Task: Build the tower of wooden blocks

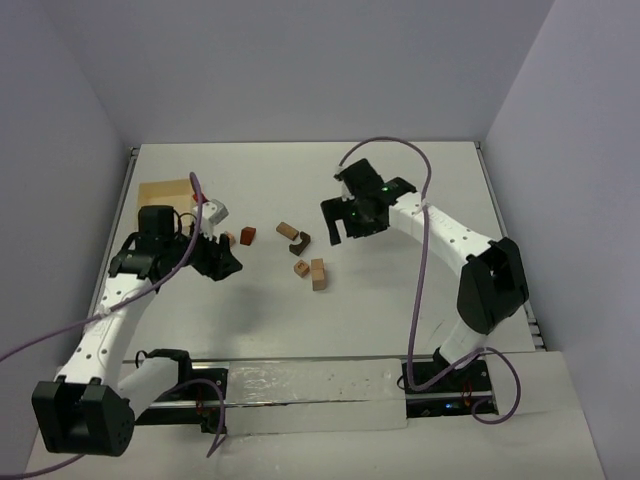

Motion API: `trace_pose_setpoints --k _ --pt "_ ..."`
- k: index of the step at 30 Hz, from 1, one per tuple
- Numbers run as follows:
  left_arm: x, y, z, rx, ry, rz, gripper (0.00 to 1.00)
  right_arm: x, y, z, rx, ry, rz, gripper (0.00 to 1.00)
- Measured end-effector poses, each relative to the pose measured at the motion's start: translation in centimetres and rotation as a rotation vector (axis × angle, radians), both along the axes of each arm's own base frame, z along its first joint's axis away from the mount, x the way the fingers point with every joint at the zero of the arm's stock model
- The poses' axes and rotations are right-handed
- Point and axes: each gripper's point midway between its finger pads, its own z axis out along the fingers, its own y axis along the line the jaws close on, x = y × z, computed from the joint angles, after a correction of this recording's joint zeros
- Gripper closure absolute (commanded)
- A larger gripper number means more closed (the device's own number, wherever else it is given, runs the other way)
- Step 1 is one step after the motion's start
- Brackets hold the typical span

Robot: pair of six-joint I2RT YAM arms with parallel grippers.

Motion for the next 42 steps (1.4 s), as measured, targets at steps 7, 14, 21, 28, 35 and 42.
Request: trace_pose_setpoints --k 7,14,21,28,35,42 --pt "0.6 -6.4 0.2 0.06 -0.115 -0.486 0.25 3.5 -7.0 0.7 0.127 0.055 -0.097 0.0" --pt "3.0 -10.8 -1.5 0.153 -0.172 -0.787 0.24 3.4 -7.8 0.9 0.198 0.083 -0.06 0.0" --pt "4.0 -11.1 -5.9 0.225 -0.177 -0.984 0.24 2.4 -8.7 -0.8 0.206 0.132 -0.072 0.0" --pt "5.6 -11.1 -9.1 0.288 -0.155 -1.125 0.23 2.7 -9.2 -1.3 0.211 0.151 -0.088 0.0" --pt "7.9 -12.0 -8.6 0.326 -0.229 -1.203 0.24 2.8 -9.1 -2.4 0.216 0.189 -0.086 0.0" --pt "6.8 -12.9 -9.6 0.356 -0.239 -1.309 0.26 2.8 -9.1 -2.8 0.217 0.201 -0.087 0.0"
